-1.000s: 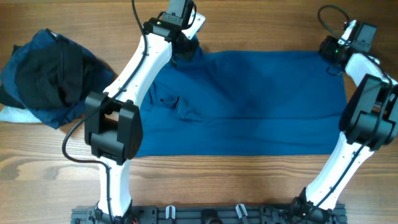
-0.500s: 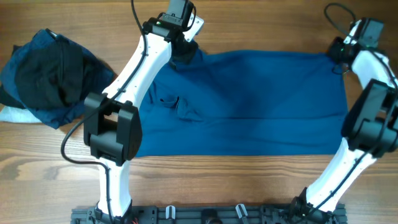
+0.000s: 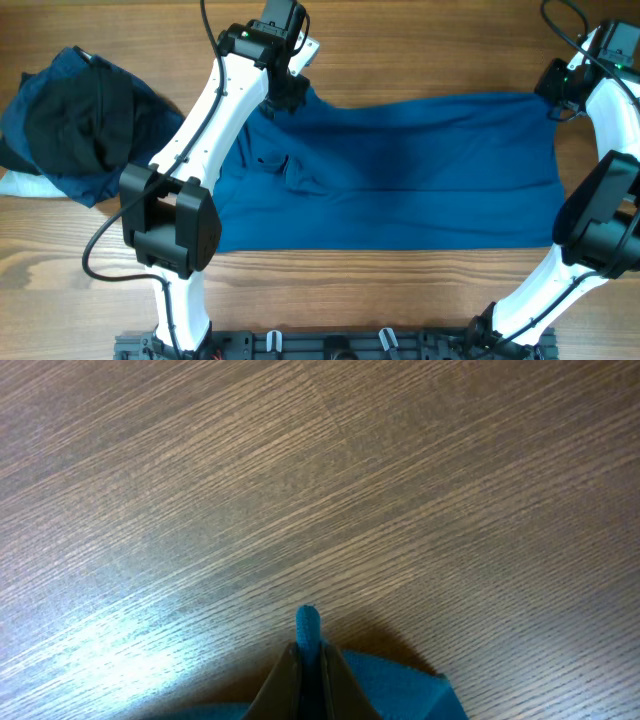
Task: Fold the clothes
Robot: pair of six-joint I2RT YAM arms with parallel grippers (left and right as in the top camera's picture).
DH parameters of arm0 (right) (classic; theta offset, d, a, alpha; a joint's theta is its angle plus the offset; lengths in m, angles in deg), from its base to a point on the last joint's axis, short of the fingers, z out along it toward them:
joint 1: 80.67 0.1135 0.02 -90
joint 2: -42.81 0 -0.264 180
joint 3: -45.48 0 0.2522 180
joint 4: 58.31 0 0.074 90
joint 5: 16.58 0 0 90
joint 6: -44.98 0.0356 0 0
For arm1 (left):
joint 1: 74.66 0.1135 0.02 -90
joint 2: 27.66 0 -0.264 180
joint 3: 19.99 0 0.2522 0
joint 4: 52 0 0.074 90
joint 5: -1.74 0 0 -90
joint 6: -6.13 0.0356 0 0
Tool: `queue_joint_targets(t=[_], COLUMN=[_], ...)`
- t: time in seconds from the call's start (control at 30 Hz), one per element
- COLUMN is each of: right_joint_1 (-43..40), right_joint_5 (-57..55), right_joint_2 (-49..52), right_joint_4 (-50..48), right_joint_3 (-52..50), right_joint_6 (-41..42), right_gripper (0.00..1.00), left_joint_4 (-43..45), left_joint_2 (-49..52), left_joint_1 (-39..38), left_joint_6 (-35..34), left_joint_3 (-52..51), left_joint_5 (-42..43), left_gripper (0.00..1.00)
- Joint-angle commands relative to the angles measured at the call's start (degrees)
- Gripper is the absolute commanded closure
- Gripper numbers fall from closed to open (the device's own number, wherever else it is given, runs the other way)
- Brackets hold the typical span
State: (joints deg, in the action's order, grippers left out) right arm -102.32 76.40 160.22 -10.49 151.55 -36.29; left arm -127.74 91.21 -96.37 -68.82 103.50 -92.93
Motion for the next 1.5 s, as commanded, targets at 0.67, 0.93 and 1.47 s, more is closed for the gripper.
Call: queue_joint_targets(t=[0.67, 0.93, 1.47], right_joint_1=[-0.17, -0.17, -0.17], right_joint_5=[4.31, 4.35, 4.33], right_joint_2=[1.97, 4.57, 4.9], right_joint_4=[-6.49, -8.11, -9.29], right_joint_3=[0.09, 0.09, 0.09], right_joint_6=[-8.52, -7.13, -7.02], right_gripper=[0.94, 0.87, 0.76], left_joint_4=[0.92, 0.9, 1.11], left_joint_2=[-1.22, -1.22, -1.22], left_joint_1=[-0.15, -0.15, -0.13], left_joint_6=[-0.52, -0.52, -0.52], left_joint_3=[0.96, 0.96, 0.96], left_joint_5=[-1.22, -1.22, -1.22], left_gripper=[0.95, 0.95, 0.94])
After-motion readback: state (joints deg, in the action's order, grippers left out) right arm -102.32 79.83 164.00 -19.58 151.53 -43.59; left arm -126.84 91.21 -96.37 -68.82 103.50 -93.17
